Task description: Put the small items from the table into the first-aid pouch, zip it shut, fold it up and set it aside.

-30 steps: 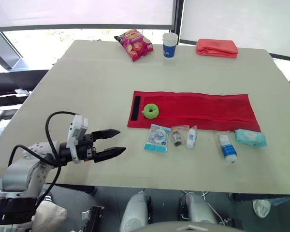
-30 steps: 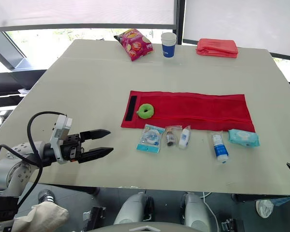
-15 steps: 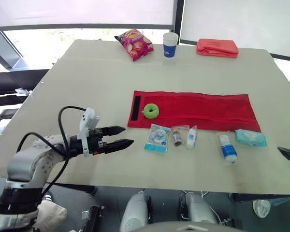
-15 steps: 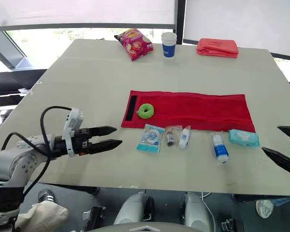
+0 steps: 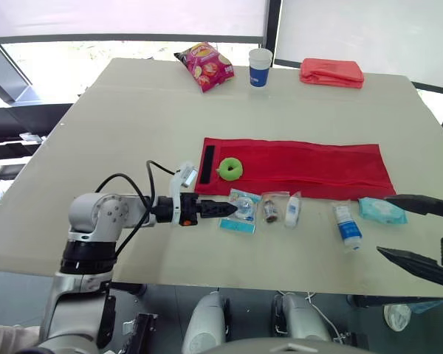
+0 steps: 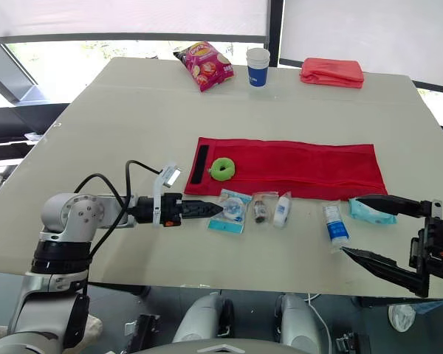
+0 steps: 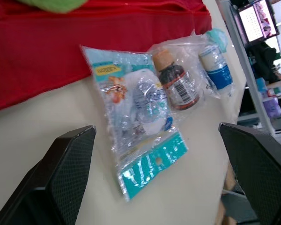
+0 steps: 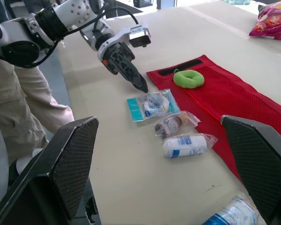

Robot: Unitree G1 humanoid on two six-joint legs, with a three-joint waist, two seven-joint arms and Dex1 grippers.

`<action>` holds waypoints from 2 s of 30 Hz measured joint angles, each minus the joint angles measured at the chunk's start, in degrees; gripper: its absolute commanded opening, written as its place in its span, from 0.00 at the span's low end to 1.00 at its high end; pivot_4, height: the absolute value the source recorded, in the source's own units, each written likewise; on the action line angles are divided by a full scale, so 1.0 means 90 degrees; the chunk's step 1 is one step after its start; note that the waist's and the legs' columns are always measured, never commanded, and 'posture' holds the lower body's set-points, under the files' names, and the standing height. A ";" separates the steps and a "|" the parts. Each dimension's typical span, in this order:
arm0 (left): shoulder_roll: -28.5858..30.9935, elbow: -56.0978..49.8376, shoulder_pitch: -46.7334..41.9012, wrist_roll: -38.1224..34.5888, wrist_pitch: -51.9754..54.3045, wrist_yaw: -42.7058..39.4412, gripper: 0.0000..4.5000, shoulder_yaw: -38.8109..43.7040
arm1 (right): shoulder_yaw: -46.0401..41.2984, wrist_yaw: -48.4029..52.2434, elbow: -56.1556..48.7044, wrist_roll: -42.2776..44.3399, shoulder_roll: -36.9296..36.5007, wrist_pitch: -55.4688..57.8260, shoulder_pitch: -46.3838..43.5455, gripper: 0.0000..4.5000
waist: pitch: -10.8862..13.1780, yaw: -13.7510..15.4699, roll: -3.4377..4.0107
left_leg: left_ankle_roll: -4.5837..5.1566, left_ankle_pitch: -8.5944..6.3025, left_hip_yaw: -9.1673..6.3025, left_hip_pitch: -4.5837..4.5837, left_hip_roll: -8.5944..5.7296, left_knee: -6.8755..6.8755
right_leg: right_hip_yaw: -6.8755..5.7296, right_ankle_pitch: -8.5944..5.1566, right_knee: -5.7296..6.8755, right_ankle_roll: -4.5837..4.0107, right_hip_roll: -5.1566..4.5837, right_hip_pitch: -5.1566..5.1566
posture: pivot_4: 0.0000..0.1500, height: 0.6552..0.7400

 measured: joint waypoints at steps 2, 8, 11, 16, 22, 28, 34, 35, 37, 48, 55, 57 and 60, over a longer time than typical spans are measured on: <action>-0.0076 0.0070 -0.0069 0.0002 0.0110 0.0071 1.00 -0.0001 | -0.0148 -0.0013 -0.0042 0.0047 -0.0006 0.0063 0.0051 0.99 | 0.0000 -0.0006 0.0000 | 0.0000 0.0000 0.0000 0.0002 0.0000 0.0000 | 0.0001 0.0000 0.0001 0.0000 0.0001 0.0001 | 1.00 1.00; -0.0593 0.0330 -0.0334 0.0036 0.0415 0.0436 1.00 0.0006 | -0.0427 -0.0039 -0.0221 0.0127 0.0072 0.0112 0.0338 0.99 | -0.0001 0.0008 -0.0004 | 0.0000 0.0000 -0.0016 0.0003 -0.0004 0.0005 | -0.0001 0.0000 0.0001 0.0000 0.0000 0.0013 | 1.00 1.00; -0.0764 0.0450 -0.0408 0.0074 0.0499 0.0583 0.83 0.0072 | -0.0506 -0.0053 -0.0304 0.0139 0.0137 0.0112 0.0467 1.00 | -0.0002 0.0011 -0.0004 | 0.0000 0.0000 -0.0020 0.0003 -0.0008 0.0006 | 0.0001 0.0000 0.0001 0.0000 0.0000 0.0015 | 1.00 1.00; -0.1171 0.0579 -0.0494 0.0077 0.0803 0.0852 0.32 0.0234 | -0.0592 -0.0162 -0.0389 0.0190 0.0203 0.0101 0.0538 1.00 | 0.0002 0.0001 -0.0010 | 0.0001 0.0001 -0.0024 0.0000 -0.0009 0.0007 | 0.0001 0.0000 0.0001 -0.0001 0.0001 0.0015 | 1.00 1.00; -0.1202 0.0568 -0.0499 0.0061 0.0936 0.0924 0.01 0.0455 | -0.0587 -0.0212 -0.0421 0.0188 0.0353 0.0070 0.0590 1.00 | 0.0002 -0.0004 -0.0010 | 0.0000 0.0001 -0.0028 0.0000 -0.0008 0.0006 | -0.0001 0.0000 0.0002 -0.0001 0.0003 0.0015 | 1.00 1.00; -0.1230 0.0375 -0.0445 0.0013 0.1051 0.1020 0.01 0.0757 | -0.0431 -0.0268 -0.0441 0.0181 0.0389 0.0032 0.0526 1.00 | 0.0001 -0.0002 -0.0010 | 0.0000 0.0001 -0.0028 0.0001 -0.0008 0.0007 | -0.0001 0.0000 0.0002 -0.0001 0.0003 0.0016 | 1.00 1.00; -0.0619 -0.0211 -0.0201 0.0076 0.0875 0.0826 0.36 0.0463 | -0.0330 -0.0264 -0.0403 0.0124 0.0396 -0.0039 0.0471 1.00 | 0.0002 0.0008 -0.0011 | -0.0001 0.0001 -0.0029 0.0001 -0.0007 0.0005 | -0.0001 0.0000 0.0003 -0.0002 0.0001 0.0016 | 1.00 1.00; -0.0618 -0.0251 -0.0198 0.0077 0.0932 0.0857 0.44 0.0452 | -0.0331 -0.0255 -0.0402 0.0128 0.0390 -0.0039 0.0471 1.00 | 0.0002 0.0020 -0.0011 | 0.0000 0.0001 -0.0030 0.0000 -0.0009 0.0007 | 0.0000 0.0000 0.0003 -0.0002 0.0000 0.0016 | 1.00 1.00; -0.0619 -0.0306 -0.0196 0.0077 0.1042 0.0893 0.68 0.0431 | -0.0333 -0.0231 -0.0401 0.0135 0.0385 -0.0041 0.0474 1.00 | 0.0002 0.0022 -0.0012 | 0.0000 0.0001 -0.0033 0.0000 -0.0012 0.0009 | 0.0003 0.0000 0.0003 -0.0001 0.0000 0.0019 | 1.00 1.00; -0.1656 0.0752 -0.0655 -0.0528 0.1218 0.2362 0.74 0.0777 | -0.0373 -0.0437 -0.0656 0.0217 0.0452 -0.0046 0.0625 1.00 | 0.0000 0.0031 -0.0011 | 0.0001 0.0001 -0.0047 0.0001 -0.0019 0.0011 | 0.0001 0.0000 0.0003 -0.0001 0.0002 0.0031 | 1.00 1.00; -0.2165 0.1388 -0.0975 -0.1023 0.1212 0.3351 0.74 0.0999 | -0.0427 -0.0693 -0.0912 0.0331 0.0575 -0.0049 0.0841 1.00 | 0.0000 0.0041 -0.0013 | 0.0001 0.0001 -0.0053 0.0000 -0.0030 0.0011 | 0.0004 -0.0001 0.0003 0.0001 0.0001 0.0033 | 1.00 1.00; -0.2170 0.1556 -0.1047 -0.1212 0.1212 0.3537 0.74 0.0995 | -0.0426 -0.0763 -0.0969 0.0334 0.0620 -0.0059 0.0884 1.00 | 0.0000 0.0038 -0.0013 | 0.0001 0.0001 -0.0055 0.0000 -0.0032 0.0011 | 0.0003 -0.0002 0.0003 0.0001 0.0001 0.0032 | 1.00 1.00; -0.2107 0.1760 -0.1141 -0.1403 0.1213 0.3688 0.74 0.0973 | -0.0424 -0.0847 -0.1060 0.0334 0.0697 -0.0091 0.0931 1.00 | 0.0000 0.0034 -0.0015 | 0.0001 0.0001 -0.0058 -0.0001 -0.0050 0.0010 | 0.0001 -0.0002 0.0004 0.0001 0.0002 0.0032 | 1.00 1.00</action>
